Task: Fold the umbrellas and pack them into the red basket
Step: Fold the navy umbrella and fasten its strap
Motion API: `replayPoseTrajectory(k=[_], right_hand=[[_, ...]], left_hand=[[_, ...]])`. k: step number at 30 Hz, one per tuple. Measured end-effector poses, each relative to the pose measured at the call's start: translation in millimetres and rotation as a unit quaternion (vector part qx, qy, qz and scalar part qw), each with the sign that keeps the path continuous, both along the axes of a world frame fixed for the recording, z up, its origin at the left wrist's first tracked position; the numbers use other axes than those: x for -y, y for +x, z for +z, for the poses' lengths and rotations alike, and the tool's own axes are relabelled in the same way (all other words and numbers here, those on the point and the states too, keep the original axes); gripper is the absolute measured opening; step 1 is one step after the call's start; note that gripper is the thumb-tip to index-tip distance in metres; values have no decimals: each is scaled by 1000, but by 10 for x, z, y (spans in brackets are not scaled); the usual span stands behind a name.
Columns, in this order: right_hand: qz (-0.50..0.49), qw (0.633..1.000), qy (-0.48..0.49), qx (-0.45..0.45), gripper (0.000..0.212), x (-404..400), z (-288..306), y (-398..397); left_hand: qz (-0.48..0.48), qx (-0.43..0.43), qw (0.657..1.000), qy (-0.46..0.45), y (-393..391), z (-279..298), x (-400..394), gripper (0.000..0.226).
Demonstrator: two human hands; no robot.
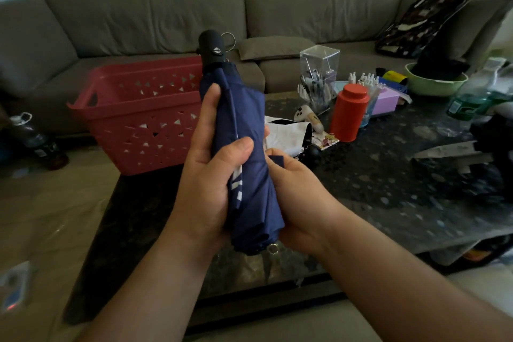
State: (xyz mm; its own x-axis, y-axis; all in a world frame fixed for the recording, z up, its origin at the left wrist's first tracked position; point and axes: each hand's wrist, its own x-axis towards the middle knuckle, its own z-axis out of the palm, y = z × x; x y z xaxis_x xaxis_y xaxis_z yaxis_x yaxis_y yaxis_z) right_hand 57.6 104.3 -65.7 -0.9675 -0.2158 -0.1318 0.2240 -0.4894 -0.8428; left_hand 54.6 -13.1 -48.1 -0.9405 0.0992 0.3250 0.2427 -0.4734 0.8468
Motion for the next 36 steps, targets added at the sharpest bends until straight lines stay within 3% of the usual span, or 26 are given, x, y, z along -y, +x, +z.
replayPoseTrajectory(k=[6,10,13,17,22,26,32,36], right_hand=[[-32,999,12,-12,32,21,36,41],[-111,989,83,-54,27,-41,2,-18],[-202,940,226,-156,21,-162,-4,-93],[-276,886,305,-216,18,-245,5,-102],[-306,852,364,-218,23,-149,-129,-109],[-314,849,363,-222,25,-121,-161,-123],[-290,858,353,-234,25,-154,-96,-123],[-180,901,314,-239,20,-320,102,-116]], left_hand=[[6,-27,999,-31,-5,-46,4,70],[25,-102,987,-125,-57,-131,64,74],[41,-144,964,-220,-94,-112,87,72],[79,-153,945,-278,-48,-97,1,72],[109,-91,972,-187,29,-105,-206,63],[140,-99,965,-197,44,-126,-232,43],[126,-52,979,-149,5,-137,-136,56],[66,-20,995,-74,-58,-79,15,63]])
